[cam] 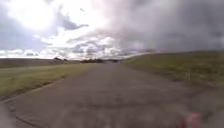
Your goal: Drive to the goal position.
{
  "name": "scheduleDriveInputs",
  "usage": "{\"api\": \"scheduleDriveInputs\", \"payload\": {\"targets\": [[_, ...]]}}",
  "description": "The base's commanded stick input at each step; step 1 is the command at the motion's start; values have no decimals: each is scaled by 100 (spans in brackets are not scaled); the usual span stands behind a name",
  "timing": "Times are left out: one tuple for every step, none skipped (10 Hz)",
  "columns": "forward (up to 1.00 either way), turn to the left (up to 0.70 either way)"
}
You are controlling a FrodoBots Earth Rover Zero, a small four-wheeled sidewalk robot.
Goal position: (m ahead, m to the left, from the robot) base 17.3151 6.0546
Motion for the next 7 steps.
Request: {"api": "scheduleDriveInputs", "payload": {"targets": [[100, -40], [100, -24], [100, -20], [100, -16], [100, -12], [100, -7], [100, -3]]}}
